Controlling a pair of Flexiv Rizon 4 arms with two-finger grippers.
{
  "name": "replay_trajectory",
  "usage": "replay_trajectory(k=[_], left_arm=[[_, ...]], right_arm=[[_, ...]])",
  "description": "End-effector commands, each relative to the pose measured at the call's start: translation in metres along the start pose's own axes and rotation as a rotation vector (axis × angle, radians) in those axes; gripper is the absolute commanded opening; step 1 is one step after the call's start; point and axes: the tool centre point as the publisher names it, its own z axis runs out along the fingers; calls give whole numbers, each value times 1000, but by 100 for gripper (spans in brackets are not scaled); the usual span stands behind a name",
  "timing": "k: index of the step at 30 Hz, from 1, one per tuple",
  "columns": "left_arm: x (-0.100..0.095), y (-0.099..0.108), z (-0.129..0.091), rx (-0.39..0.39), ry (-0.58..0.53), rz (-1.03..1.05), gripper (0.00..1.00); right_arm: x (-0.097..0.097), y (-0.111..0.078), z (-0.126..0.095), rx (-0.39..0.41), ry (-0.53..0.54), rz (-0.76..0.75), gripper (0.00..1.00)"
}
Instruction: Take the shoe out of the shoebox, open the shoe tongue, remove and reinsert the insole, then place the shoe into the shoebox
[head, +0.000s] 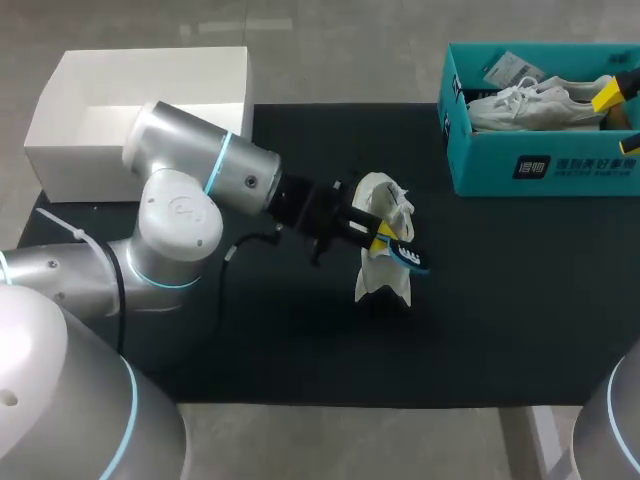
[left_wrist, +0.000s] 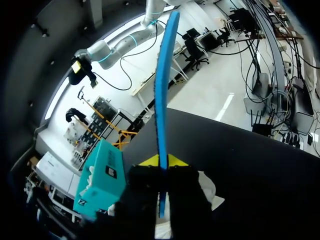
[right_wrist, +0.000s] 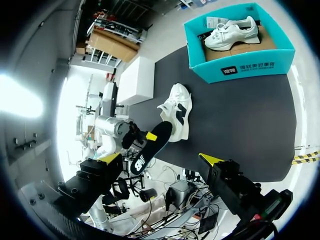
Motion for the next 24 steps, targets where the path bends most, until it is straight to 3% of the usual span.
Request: replay_trajectory(k=[1,6,13,24], left_arm=[[2,8,5,10,1,-1,0],[4,16,8,13,-2,-10,0],[9,29,8,-53,29,17,0],[8,46,11,-58,17,-61,0]], right_arm=[[0,1,0,2,-3,1,100],[0,1,0,2,-3,1,100],[0,1,0,2,-3,1,100],[0,1,0,2,-3,1,100]])
